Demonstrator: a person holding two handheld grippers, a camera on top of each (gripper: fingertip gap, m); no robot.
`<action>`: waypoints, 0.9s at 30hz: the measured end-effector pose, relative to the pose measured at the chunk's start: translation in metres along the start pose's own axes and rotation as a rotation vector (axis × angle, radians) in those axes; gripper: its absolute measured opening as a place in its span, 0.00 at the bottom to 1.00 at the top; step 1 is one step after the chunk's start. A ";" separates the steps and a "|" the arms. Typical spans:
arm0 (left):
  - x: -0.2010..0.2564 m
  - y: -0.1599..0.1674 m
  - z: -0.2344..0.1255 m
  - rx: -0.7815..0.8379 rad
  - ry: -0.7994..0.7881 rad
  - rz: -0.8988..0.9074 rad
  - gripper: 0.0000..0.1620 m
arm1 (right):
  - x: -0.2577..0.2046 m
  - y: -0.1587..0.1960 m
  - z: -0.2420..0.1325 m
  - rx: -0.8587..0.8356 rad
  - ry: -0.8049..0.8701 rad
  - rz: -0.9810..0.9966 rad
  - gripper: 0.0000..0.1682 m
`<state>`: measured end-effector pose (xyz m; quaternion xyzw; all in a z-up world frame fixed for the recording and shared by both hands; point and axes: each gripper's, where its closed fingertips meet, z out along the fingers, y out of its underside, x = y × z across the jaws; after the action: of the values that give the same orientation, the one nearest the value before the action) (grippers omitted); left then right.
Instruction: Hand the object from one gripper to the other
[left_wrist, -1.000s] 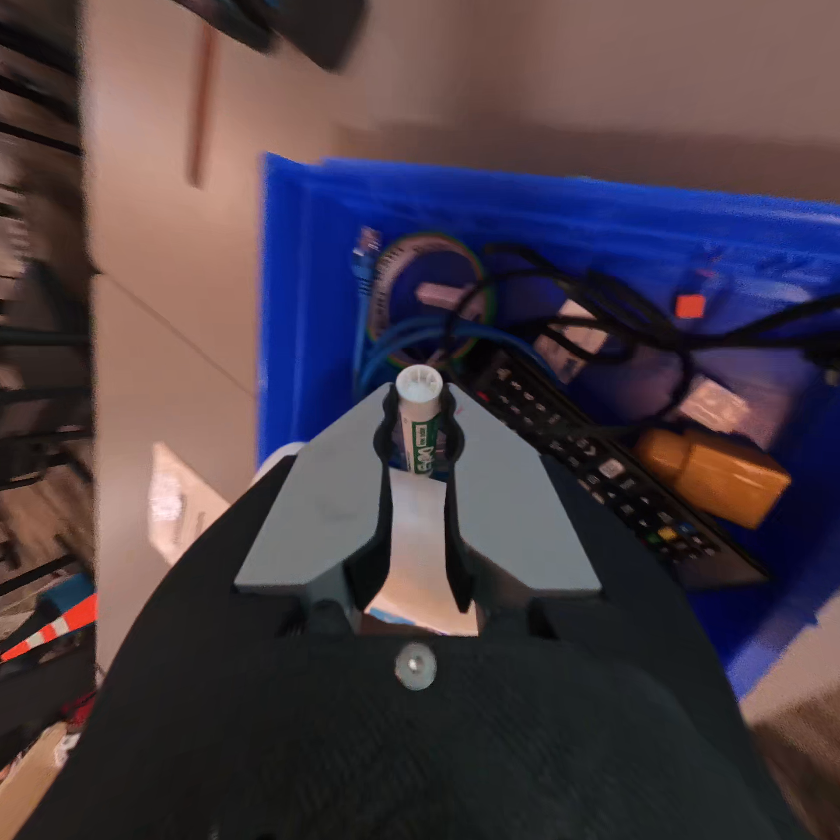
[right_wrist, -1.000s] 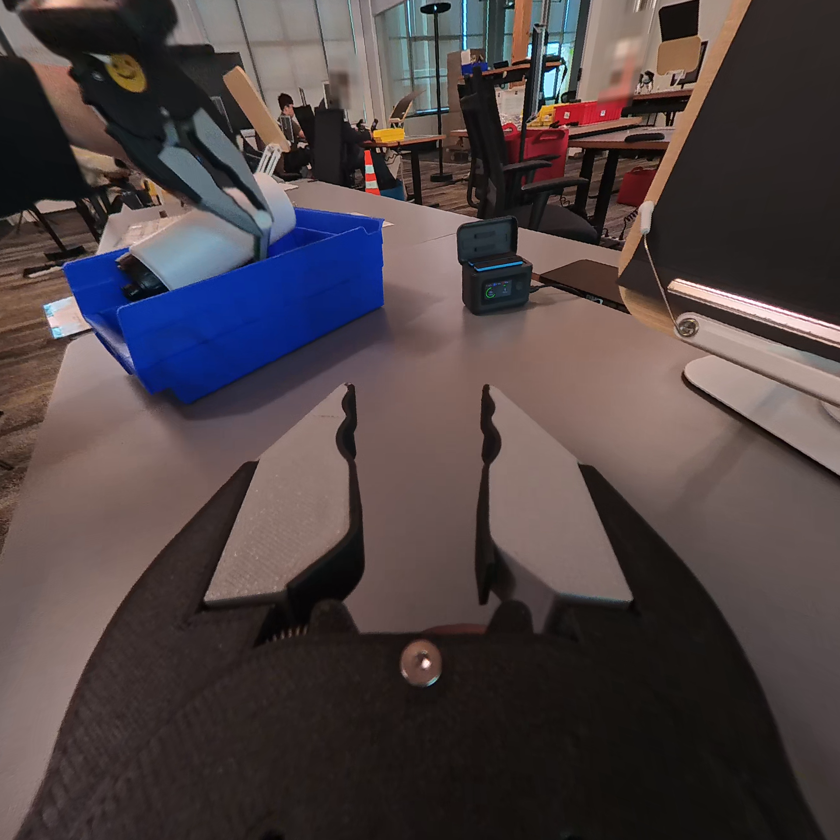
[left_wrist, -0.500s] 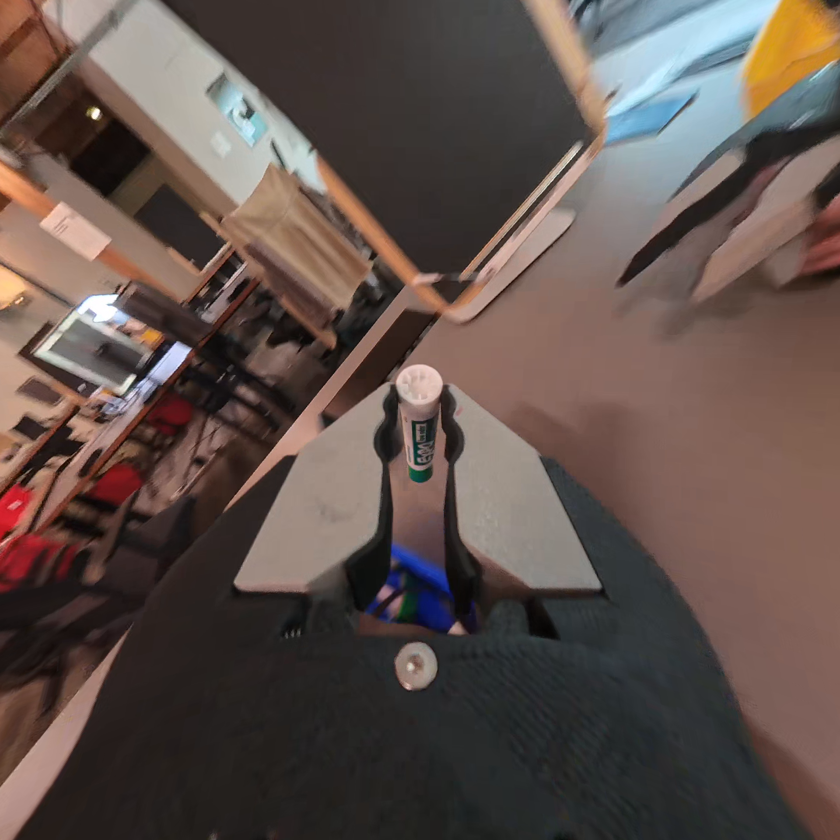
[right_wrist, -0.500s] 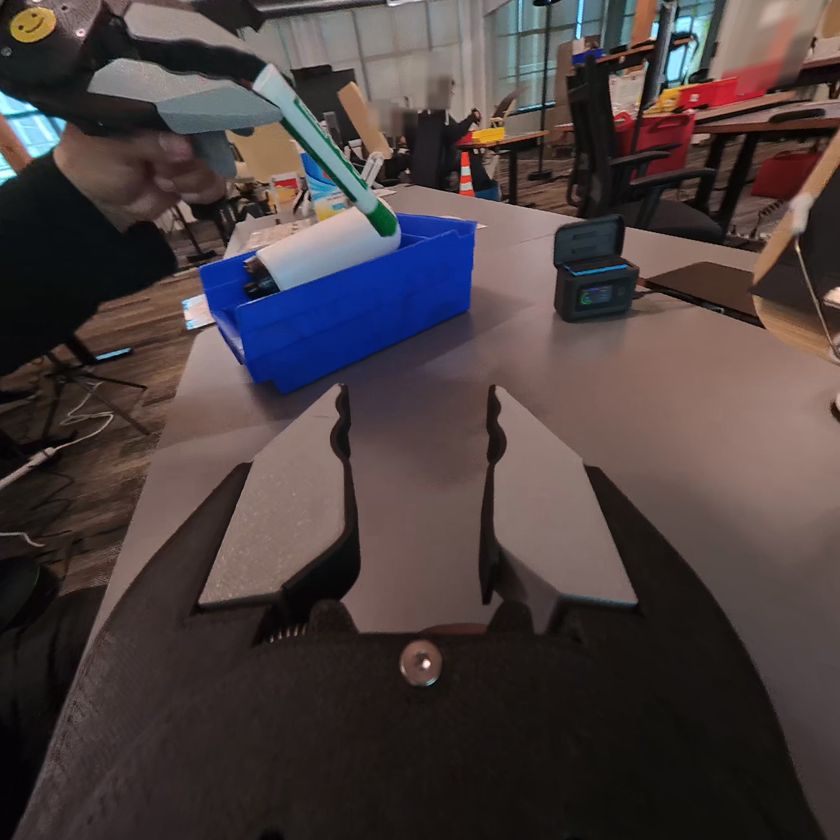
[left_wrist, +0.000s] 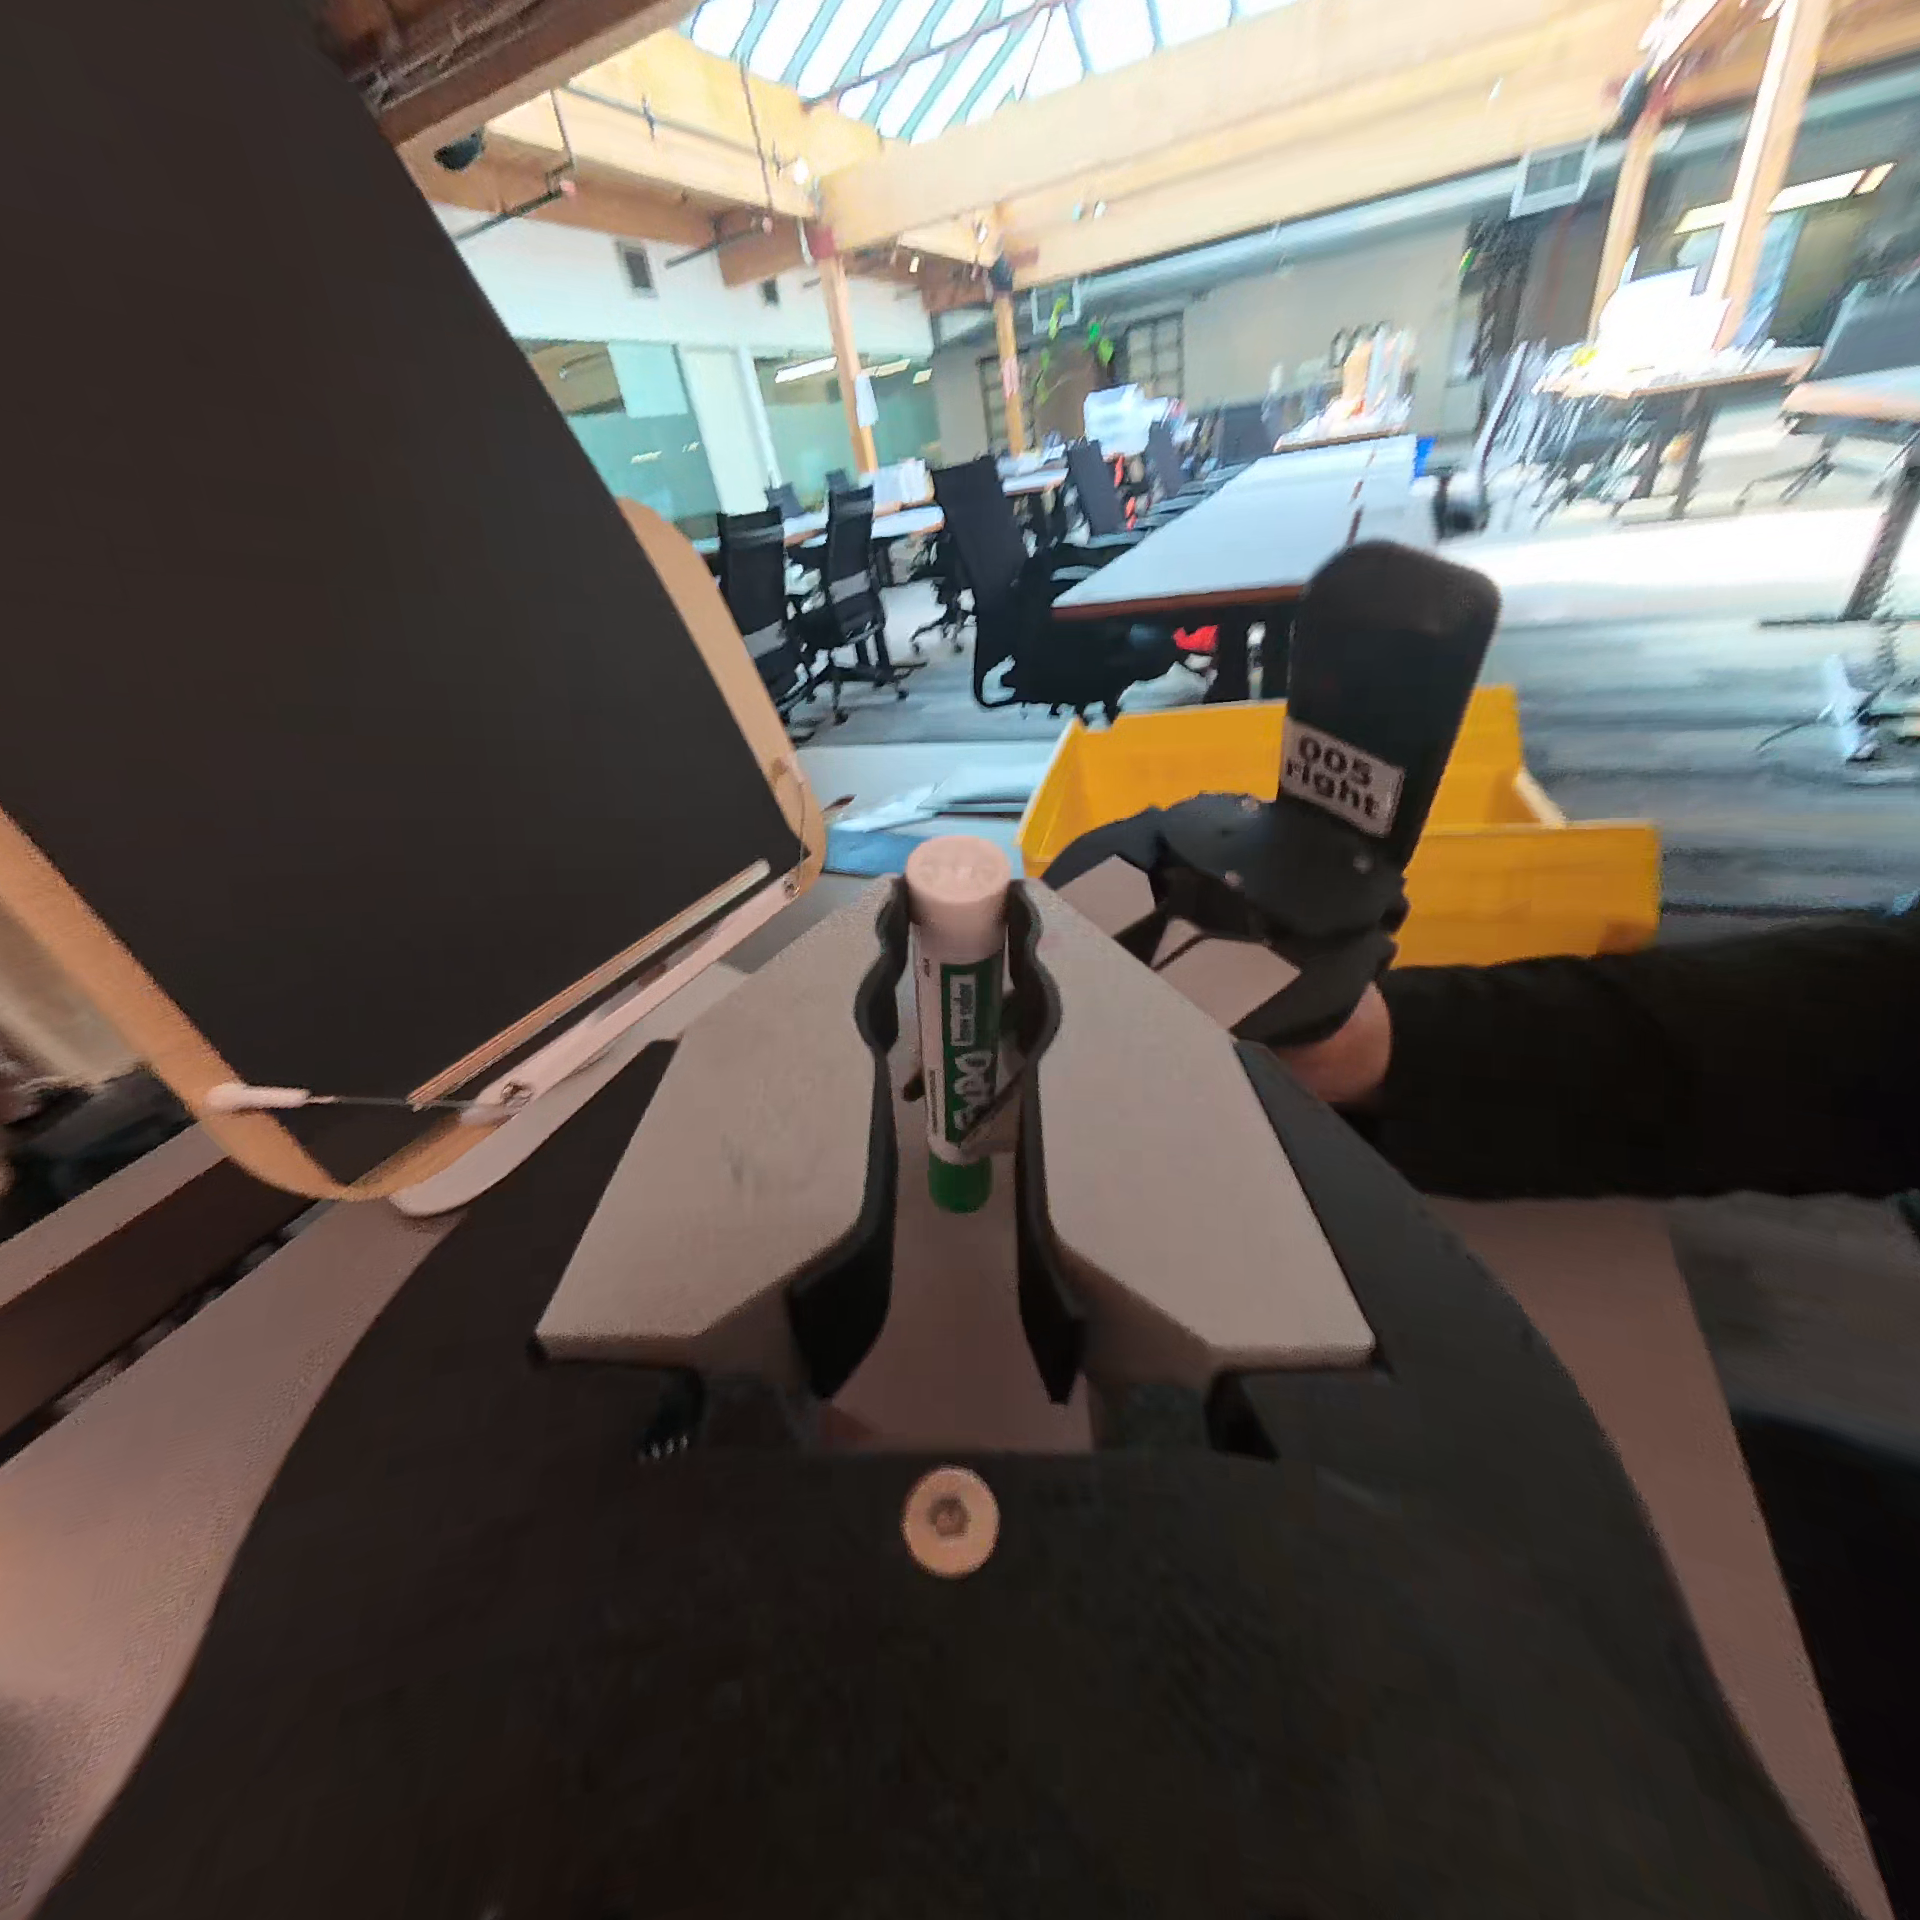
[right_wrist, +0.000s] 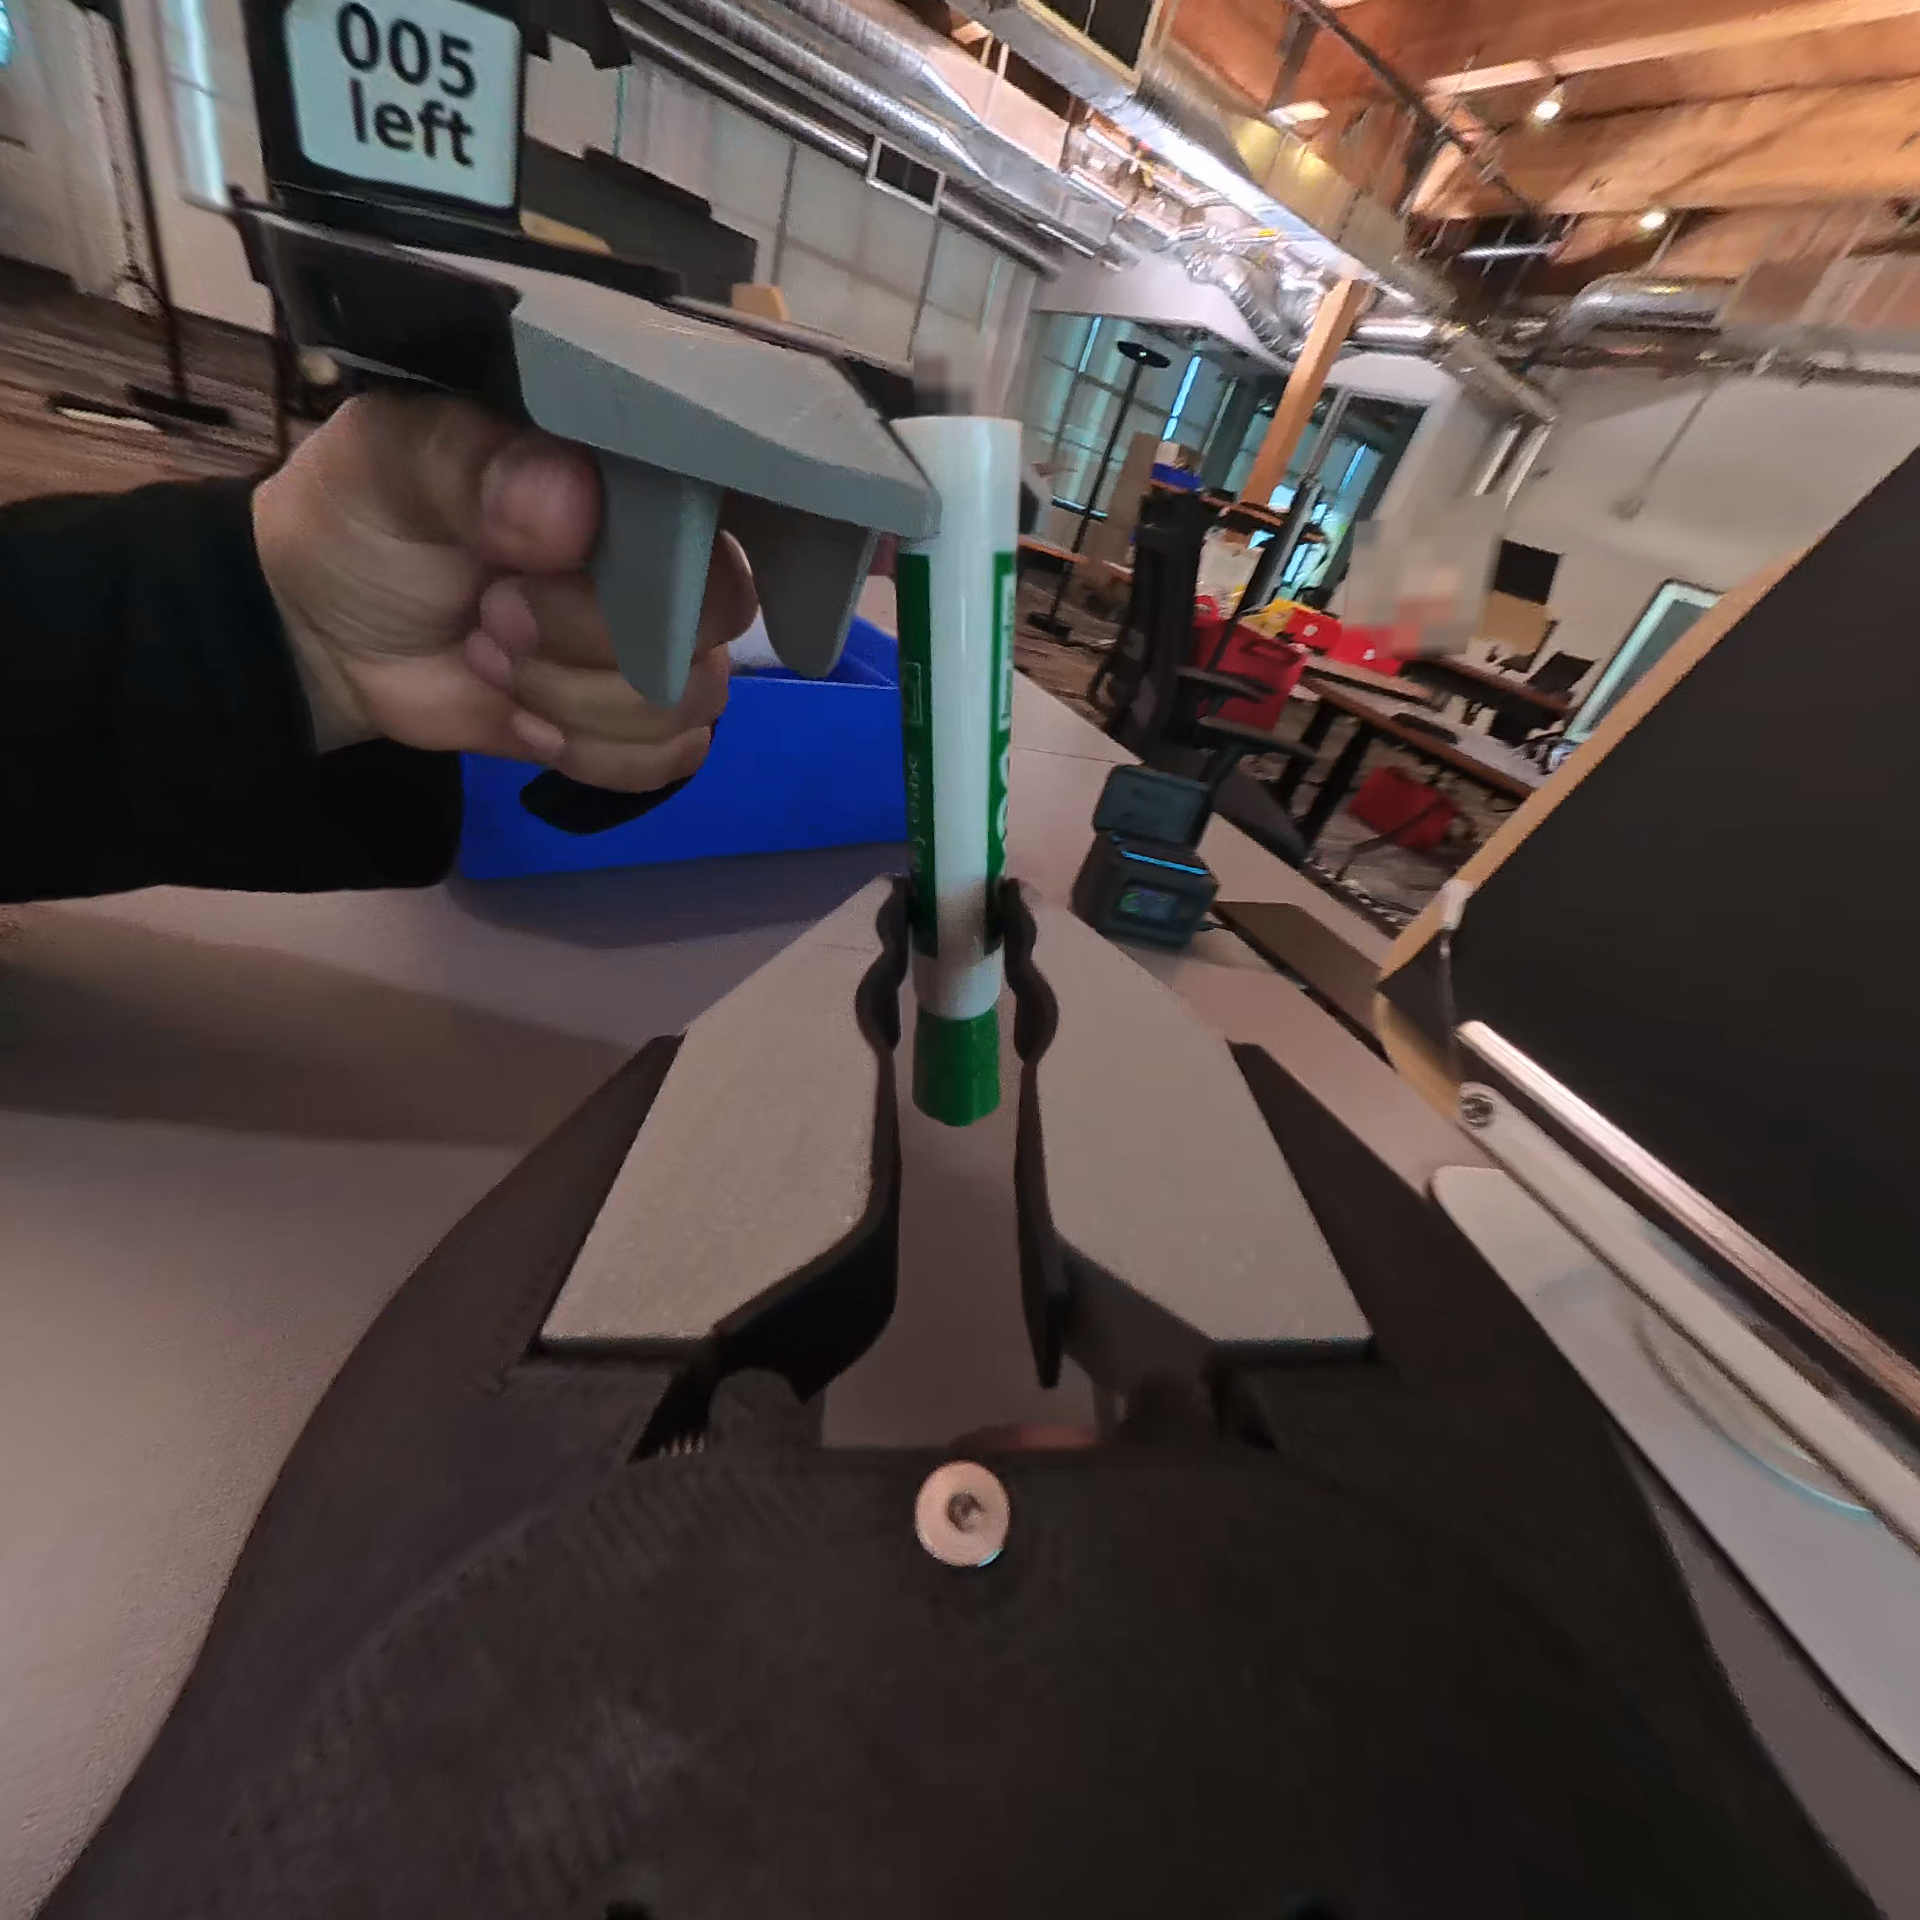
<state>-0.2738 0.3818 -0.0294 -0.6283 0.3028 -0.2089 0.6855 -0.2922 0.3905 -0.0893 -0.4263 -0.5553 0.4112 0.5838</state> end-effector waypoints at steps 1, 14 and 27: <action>-0.002 -0.001 0.004 0.025 0.010 -0.025 0.11 | 0.005 0.001 -0.001 -0.009 0.018 0.003 0.08; -0.036 0.041 0.023 0.078 -0.053 -0.215 0.15 | 0.050 0.029 -0.007 -0.059 0.117 0.287 0.08; -0.017 0.100 0.058 -0.179 -0.165 0.048 0.18 | 0.069 0.009 -0.023 0.179 0.070 0.631 0.08</action>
<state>-0.2565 0.4476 -0.1241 -0.6946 0.2778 -0.1125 0.6539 -0.2663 0.4577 -0.0778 -0.5384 -0.3370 0.6039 0.4816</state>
